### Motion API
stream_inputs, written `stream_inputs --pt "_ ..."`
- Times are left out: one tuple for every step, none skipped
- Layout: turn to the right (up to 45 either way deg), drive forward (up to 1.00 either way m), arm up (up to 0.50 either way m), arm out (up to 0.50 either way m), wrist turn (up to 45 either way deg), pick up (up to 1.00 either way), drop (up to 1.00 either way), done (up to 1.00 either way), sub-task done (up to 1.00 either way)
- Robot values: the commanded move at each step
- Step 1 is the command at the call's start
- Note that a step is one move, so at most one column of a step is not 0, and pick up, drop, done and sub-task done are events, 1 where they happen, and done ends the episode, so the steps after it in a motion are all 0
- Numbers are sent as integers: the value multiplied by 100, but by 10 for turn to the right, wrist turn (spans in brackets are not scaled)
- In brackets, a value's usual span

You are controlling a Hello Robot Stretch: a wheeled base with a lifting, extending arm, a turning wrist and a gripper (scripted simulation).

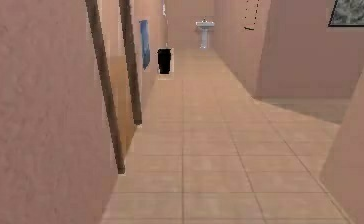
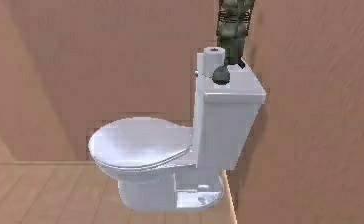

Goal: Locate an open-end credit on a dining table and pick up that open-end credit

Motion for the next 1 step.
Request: stream_inputs --pt "360 0 0 0 0 0 0 0 0"
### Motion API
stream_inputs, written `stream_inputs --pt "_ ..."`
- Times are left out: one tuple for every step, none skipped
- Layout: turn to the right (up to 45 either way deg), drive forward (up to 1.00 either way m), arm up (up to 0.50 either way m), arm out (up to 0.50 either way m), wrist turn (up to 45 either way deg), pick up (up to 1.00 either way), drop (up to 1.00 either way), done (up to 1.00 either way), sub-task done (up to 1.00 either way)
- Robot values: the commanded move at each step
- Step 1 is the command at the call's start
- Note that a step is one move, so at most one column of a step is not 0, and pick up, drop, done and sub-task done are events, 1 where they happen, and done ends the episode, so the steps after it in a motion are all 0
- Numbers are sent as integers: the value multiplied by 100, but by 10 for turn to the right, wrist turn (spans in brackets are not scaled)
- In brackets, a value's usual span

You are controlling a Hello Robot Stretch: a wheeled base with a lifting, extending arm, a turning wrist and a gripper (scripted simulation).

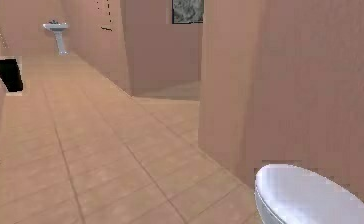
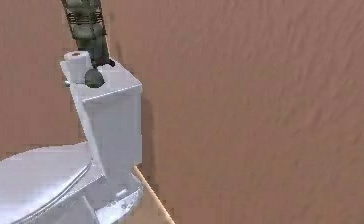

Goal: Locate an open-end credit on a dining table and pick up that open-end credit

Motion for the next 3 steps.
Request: stream_inputs --pt "0 25 0 0 0 0 0 0 0" --pt "-330 0 0 0 0 0 0 0 0" --pt "0 100 0 0 0 0 0 0 0"
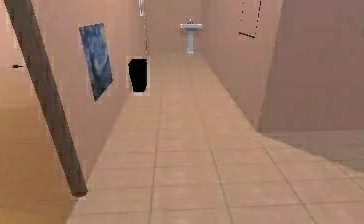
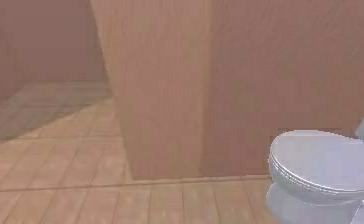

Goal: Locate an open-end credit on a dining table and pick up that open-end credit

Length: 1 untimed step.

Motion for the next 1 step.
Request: stream_inputs --pt "0 100 0 0 0 0 0 0 0"
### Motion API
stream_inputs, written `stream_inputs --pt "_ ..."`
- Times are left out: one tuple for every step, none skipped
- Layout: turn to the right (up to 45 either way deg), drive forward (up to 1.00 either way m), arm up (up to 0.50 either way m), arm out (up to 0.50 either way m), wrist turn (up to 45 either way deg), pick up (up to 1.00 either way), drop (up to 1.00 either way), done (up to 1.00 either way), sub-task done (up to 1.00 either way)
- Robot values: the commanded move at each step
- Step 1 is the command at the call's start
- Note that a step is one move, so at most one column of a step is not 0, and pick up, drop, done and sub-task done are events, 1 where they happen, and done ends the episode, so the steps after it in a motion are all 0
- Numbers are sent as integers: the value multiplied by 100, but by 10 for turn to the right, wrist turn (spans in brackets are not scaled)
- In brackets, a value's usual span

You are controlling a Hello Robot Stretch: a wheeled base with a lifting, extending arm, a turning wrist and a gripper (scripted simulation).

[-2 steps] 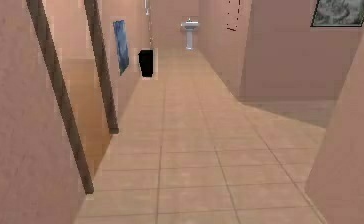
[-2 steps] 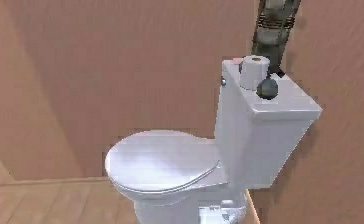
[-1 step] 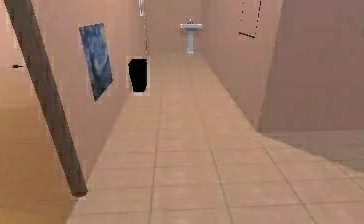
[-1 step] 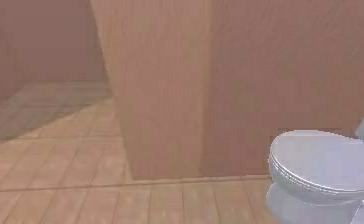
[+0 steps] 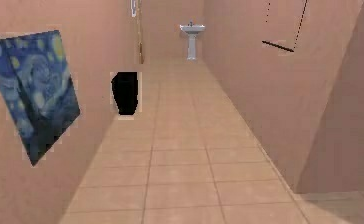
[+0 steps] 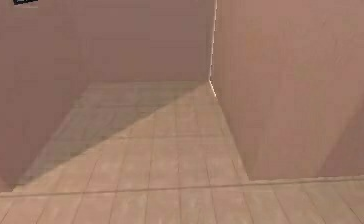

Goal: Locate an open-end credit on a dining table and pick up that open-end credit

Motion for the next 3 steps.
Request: stream_inputs --pt "0 100 0 0 0 0 0 0 0" --pt "0 100 0 0 0 0 0 0 0" --pt "-60 0 0 0 0 0 0 0 0"
